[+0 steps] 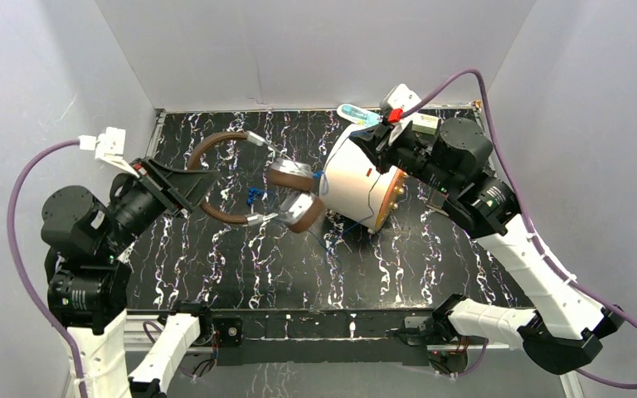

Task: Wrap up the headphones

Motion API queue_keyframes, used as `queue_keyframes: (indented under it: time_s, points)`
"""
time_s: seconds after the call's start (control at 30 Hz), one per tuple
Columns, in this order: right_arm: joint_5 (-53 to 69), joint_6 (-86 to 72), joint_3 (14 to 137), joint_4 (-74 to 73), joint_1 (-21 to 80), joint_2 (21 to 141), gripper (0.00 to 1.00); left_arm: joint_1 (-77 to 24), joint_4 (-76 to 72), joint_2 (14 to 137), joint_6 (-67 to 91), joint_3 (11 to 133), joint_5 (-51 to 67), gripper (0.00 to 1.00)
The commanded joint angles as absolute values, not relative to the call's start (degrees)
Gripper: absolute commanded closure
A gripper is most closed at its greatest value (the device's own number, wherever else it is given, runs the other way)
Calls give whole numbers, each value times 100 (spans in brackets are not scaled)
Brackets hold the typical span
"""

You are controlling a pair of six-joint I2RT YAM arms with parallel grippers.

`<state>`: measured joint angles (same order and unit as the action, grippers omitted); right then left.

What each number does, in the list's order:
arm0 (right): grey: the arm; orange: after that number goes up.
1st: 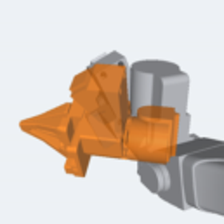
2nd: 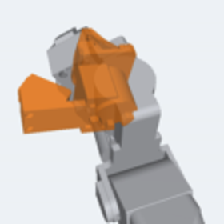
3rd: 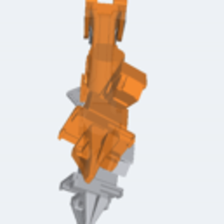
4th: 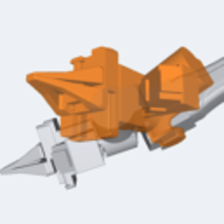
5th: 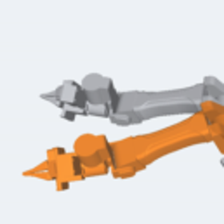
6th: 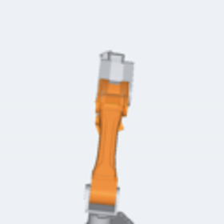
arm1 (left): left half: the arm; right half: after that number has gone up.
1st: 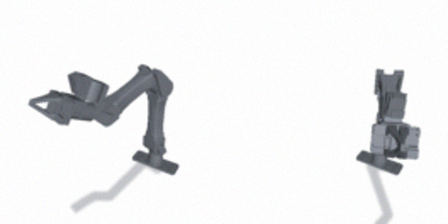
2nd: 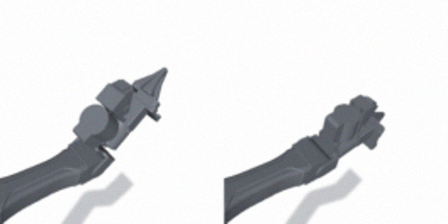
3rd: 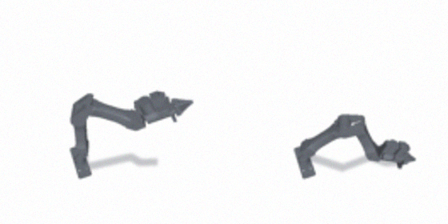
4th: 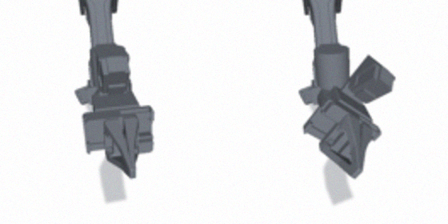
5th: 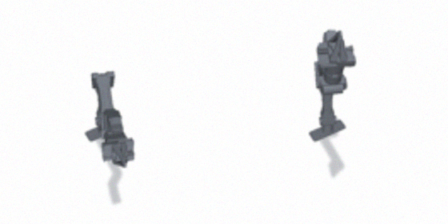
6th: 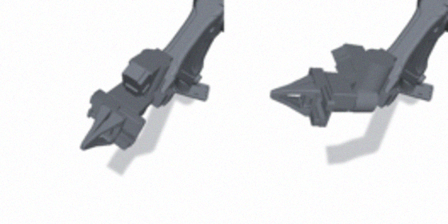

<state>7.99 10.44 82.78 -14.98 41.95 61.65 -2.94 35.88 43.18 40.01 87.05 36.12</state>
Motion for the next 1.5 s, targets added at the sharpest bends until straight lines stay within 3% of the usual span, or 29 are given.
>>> queue_keyframes:
  time_s: [0.0,0.3,0.4,0.53,0.67,1.0,1.27,1.37,1.47]
  points:
    - [880,770,8613,-1742,4167,6040,92,-292,3549,3829,3949,8438,1326,100]
    - [3514,-1045,9990,-3010,4174,7338,96,-295,2137,3178,4184,7139,-184,100]
    - [4587,-2733,9234,-1358,4166,7142,96,-290,1128,3051,4256,6444,-682,100]
    - [4490,-5156,7977,1681,4209,6812,85,-290,92,3214,4896,5813,-1299,100]
    - [3883,-5227,8021,1813,4391,6927,85,-290,-1181,3598,5869,5335,-1264,100]
    - [2873,-3856,7560,2303,5664,7703,85,-294,-2073,4308,8388,5722,-60,100]
    - [2224,-3069,6352,3572,5800,7541,72,-290,-3054,4543,10094,5682,1679,100]
    - [1757,-2873,6062,3720,5754,7476,62,-291,-2239,4384,9981,6043,2098,100]
    - [2214,-2731,5981,3970,5408,7650,53,-294,-1669,4273,9797,6306,2479,100]
